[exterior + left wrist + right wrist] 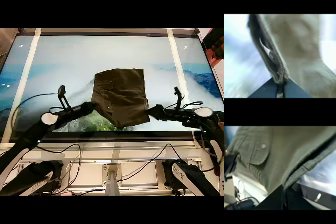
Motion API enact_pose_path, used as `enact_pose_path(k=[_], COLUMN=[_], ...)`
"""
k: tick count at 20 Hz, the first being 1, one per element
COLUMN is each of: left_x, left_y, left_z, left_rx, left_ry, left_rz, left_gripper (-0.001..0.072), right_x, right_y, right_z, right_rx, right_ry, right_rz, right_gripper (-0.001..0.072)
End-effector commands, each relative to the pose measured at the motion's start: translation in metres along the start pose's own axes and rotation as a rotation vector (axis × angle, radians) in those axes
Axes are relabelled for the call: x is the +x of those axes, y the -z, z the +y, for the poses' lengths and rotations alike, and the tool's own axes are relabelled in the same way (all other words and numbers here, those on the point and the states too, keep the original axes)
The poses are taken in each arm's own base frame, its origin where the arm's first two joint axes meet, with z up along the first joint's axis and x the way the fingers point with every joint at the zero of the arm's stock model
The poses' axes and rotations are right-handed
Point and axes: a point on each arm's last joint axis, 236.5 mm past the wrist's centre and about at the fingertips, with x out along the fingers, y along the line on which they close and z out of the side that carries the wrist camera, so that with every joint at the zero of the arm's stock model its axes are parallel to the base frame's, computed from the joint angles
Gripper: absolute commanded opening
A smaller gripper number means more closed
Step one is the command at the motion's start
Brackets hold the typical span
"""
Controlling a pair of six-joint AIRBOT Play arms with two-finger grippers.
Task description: Fold the clothes and pants, and hang the long-sleeved shirts on hangers.
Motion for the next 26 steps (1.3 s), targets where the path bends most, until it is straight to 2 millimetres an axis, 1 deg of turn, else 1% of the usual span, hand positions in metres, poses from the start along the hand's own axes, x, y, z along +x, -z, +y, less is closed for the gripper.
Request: enact_pose_path(k=[1, 3, 4, 5, 6, 7, 8, 9, 10, 11, 12, 13, 14, 15, 16, 17, 18, 19, 20, 21, 22, 23, 24, 25, 26], left_x=[-0.058, -0.11, -0.141, -0.169, -0.198, -0.221, -0.242, -0.255, -0.264, -0.268, -0.265, -0.26, -0.249, -0.236, -0.217, -0.193, -0.166, -0.135, -0.104, -0.074, -0.043, -0.019, 0.002, 0.018, 0.029], left_y=[-0.058, -0.092, -0.106, -0.115, -0.121, -0.124, -0.124, -0.123, -0.121, -0.117, -0.113, -0.11, -0.11, -0.11, -0.109, -0.108, -0.106, -0.103, -0.098, -0.093, -0.093, -0.097, -0.103, -0.107, -0.11], left_z=[-0.085, -0.138, -0.165, -0.188, -0.208, -0.224, -0.236, -0.242, -0.245, -0.247, -0.246, -0.245, -0.24, -0.234, -0.224, -0.21, -0.194, -0.172, -0.15, -0.126, -0.099, -0.075, -0.051, -0.031, -0.017], left_rx=[0.184, 0.303, 0.366, 0.418, 0.458, 0.475, 0.487, 0.485, 0.456, 0.424, 0.399, 0.376, 0.34, 0.307, 0.274, 0.227, 0.182, 0.135, 0.105, 0.076, 0.042, 0.014, -0.031, -0.078, -0.098], left_ry=[0.158, 0.243, 0.284, 0.317, 0.354, 0.391, 0.422, 0.445, 0.469, 0.489, 0.499, 0.501, 0.495, 0.48, 0.455, 0.422, 0.379, 0.326, 0.267, 0.205, 0.137, 0.078, 0.026, -0.013, -0.045], left_rz=[-0.197, -0.349, -0.426, -0.493, -0.552, -0.596, -0.631, -0.652, -0.654, -0.639, -0.611, -0.584, -0.553, -0.524, -0.486, -0.44, -0.391, -0.336, -0.286, -0.238, -0.215, -0.217, -0.236, -0.257, -0.271], left_gripper=[0.0032, 0.0032, 0.0031, 0.0031, 0.0031, 0.0031, 0.0031, 0.0031, 0.0031, 0.0031, 0.0031, 0.0031, 0.0031, 0.0031, 0.0031, 0.0032, 0.0032, 0.0032, 0.0033, 0.0032, 0.0033, 0.0033, 0.0033, 0.0033, 0.0033], right_x=[-0.051, -0.088, -0.107, -0.128, -0.148, -0.168, -0.184, -0.2, -0.213, -0.222, -0.227, -0.227, -0.223, -0.214, -0.2, -0.184, -0.163, -0.142, -0.121, -0.102, -0.081, -0.059, -0.041, -0.024, -0.007], right_y=[-0.024, -0.033, -0.033, -0.03, -0.025, -0.018, -0.011, -0.003, 0.002, 0.004, 0.001, -0.005, -0.015, -0.028, -0.041, -0.053, -0.066, -0.077, -0.09, -0.101, -0.11, -0.114, -0.117, -0.119, -0.121], right_z=[0.087, 0.141, 0.168, 0.196, 0.221, 0.246, 0.266, 0.283, 0.293, 0.299, 0.298, 0.292, 0.281, 0.266, 0.246, 0.223, 0.193, 0.164, 0.13, 0.098, 0.066, 0.042, 0.025, 0.012, 0.003], right_rx=[-0.241, -0.362, -0.412, -0.452, -0.494, -0.534, -0.565, -0.594, -0.606, -0.598, -0.592, -0.584, -0.565, -0.53, -0.478, -0.418, -0.343, -0.268, -0.179, -0.098, -0.018, 0.051, 0.093, 0.118, 0.145], right_ry=[-0.069, -0.094, -0.109, -0.125, -0.14, -0.154, -0.166, -0.17, -0.169, -0.167, -0.154, -0.125, -0.097, -0.069, -0.047, -0.028, -0.004, 0.018, 0.042, 0.064, 0.089, 0.103, 0.119, 0.136, 0.143], right_rz=[-0.127, -0.239, -0.29, -0.345, -0.395, -0.449, -0.495, -0.542, -0.584, -0.624, -0.653, -0.662, -0.664, -0.649, -0.62, -0.583, -0.536, -0.5, -0.477, -0.469, -0.463, -0.449, -0.431, -0.411, -0.4], right_gripper=[0.0018, 0.0018, 0.0018, 0.0018, 0.0017, 0.0018, 0.0018, 0.0017, 0.0017, 0.0017, 0.0017, 0.0017, 0.0017, 0.0017, 0.0017, 0.0017, 0.0017, 0.0018, 0.0017, 0.0018, 0.0018, 0.0018, 0.0018, 0.0018, 0.0018])
